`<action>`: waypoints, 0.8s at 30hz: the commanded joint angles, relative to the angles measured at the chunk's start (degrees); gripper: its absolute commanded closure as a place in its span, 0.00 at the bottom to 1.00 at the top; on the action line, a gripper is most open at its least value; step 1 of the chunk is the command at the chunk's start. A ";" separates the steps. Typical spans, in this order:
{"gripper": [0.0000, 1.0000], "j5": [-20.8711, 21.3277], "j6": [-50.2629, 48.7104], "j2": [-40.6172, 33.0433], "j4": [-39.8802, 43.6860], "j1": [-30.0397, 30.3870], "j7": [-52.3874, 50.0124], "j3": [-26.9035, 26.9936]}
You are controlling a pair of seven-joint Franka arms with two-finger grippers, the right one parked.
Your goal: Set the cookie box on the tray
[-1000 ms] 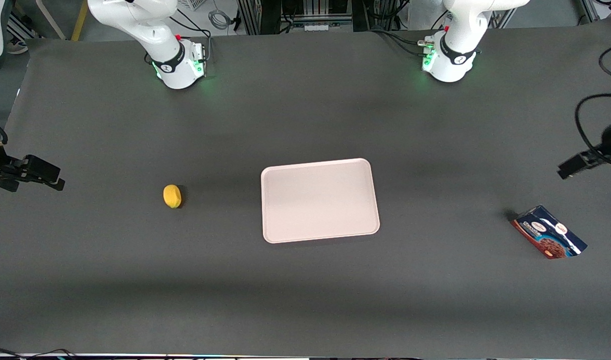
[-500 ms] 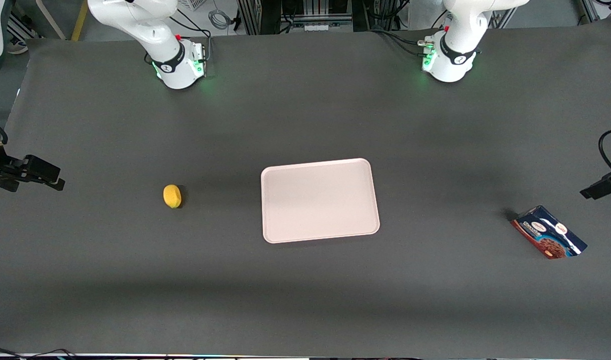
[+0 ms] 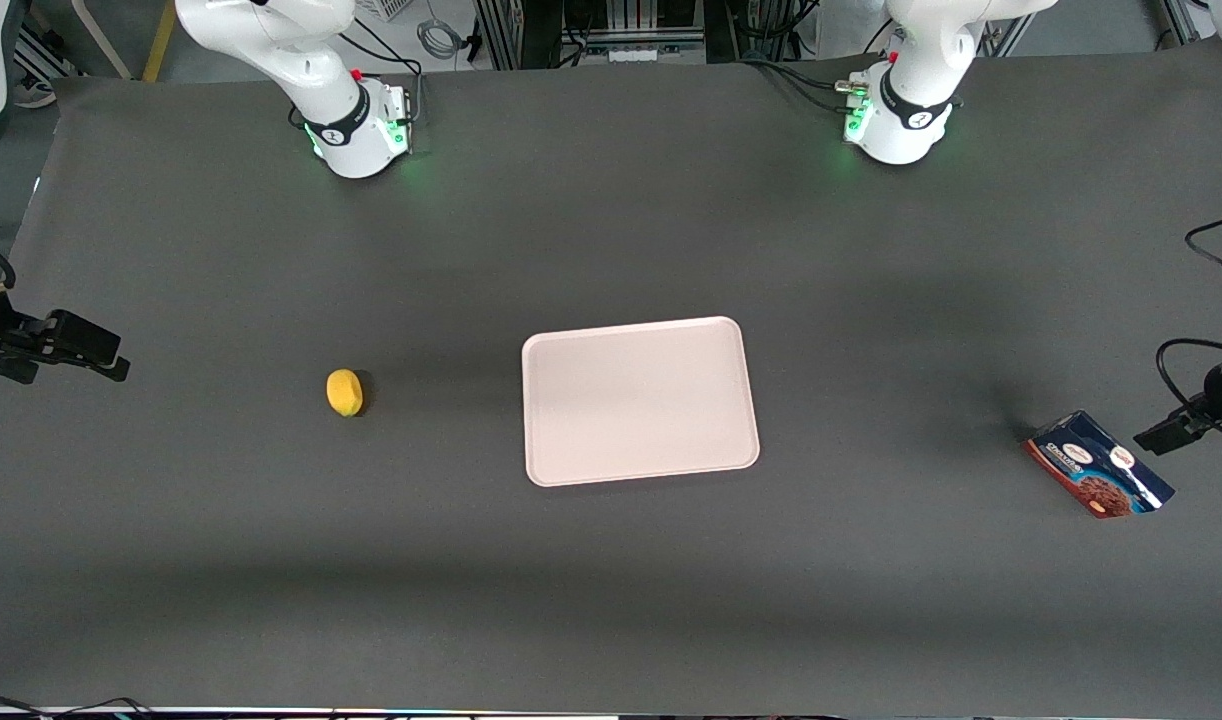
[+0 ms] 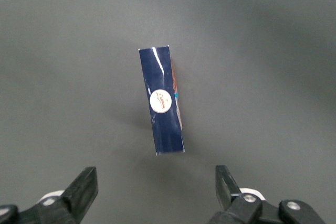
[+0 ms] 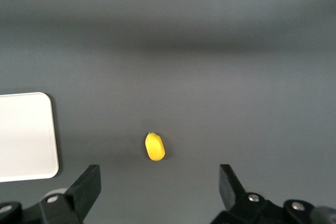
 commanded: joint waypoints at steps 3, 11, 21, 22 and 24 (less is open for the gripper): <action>0.00 -2.14 4.45 3.51 -0.11 0.36 0.26 0.07; 0.00 -7.15 8.23 7.03 -0.02 0.53 6.94 0.07; 0.00 -7.07 10.96 9.31 -0.02 0.62 7.82 0.16; 0.00 -7.07 11.13 9.66 -0.02 0.71 7.82 0.16; 0.00 -6.98 11.14 9.93 -0.11 0.88 8.00 0.16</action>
